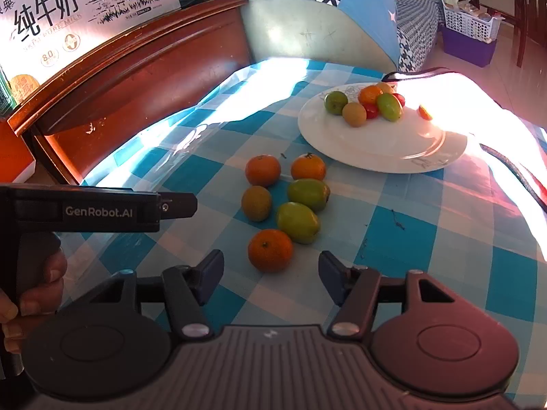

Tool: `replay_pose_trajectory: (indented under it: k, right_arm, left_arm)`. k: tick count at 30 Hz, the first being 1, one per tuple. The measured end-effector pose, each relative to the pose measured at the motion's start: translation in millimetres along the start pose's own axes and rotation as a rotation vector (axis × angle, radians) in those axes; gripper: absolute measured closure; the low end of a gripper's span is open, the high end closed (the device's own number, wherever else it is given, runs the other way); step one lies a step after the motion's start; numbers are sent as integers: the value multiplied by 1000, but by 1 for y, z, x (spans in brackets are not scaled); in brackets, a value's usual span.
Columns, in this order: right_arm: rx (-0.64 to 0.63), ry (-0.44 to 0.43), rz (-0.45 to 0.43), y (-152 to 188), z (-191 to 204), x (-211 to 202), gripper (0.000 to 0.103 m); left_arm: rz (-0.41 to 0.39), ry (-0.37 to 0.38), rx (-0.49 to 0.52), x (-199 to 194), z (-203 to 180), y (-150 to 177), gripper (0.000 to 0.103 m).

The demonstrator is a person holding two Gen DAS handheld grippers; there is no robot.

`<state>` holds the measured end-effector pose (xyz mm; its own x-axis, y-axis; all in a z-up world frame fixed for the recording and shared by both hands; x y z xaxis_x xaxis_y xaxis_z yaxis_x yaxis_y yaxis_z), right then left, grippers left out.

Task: Organize fruits
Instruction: 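Withdraw both open tools from the plate toward the remaining fruit, then grasp an orange with the right tool while the left tool grasps another orange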

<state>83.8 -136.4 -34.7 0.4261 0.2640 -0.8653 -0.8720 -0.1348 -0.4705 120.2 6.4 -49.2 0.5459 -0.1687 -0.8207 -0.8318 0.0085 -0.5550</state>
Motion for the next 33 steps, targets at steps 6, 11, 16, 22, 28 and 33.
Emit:
replay_pose_trajectory:
  k: [6, 11, 16, 22, 28, 33]
  right_arm:
    - [15, -1, 11, -1, -1, 11, 55]
    - [17, 10, 2, -3, 0, 15, 63]
    - [16, 4, -6, -3, -2, 17, 70]
    - [30, -6, -4, -2, -2, 17, 72]
    - [39, -9, -3, -2, -3, 17, 71]
    - [48, -14, -1, -3, -4, 17, 71]
  left_arm:
    - [-4, 12, 7, 8, -7, -7, 17]
    - [-24, 25, 18, 14, -13, -15, 17]
    - [-32, 67, -6, 24, -18, -27, 17]
    - [-27, 96, 8, 38, -30, -35, 19]
    - [-18, 79, 32, 52, -39, -38, 27]
    - [10, 90, 54, 60, -45, -35, 55]
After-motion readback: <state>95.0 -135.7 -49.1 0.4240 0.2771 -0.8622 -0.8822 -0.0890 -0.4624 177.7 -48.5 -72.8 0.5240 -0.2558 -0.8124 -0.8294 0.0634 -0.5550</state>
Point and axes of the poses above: each gripper's, at about its wrist camera, not at the fingertips, and x roughly the way its jaws point, z to its left, y to its underside, the point moved 5 cm from there along x, roughly the way its jaws point, and after that the axes turned 7 degrees about z, right-handed, at the moved point
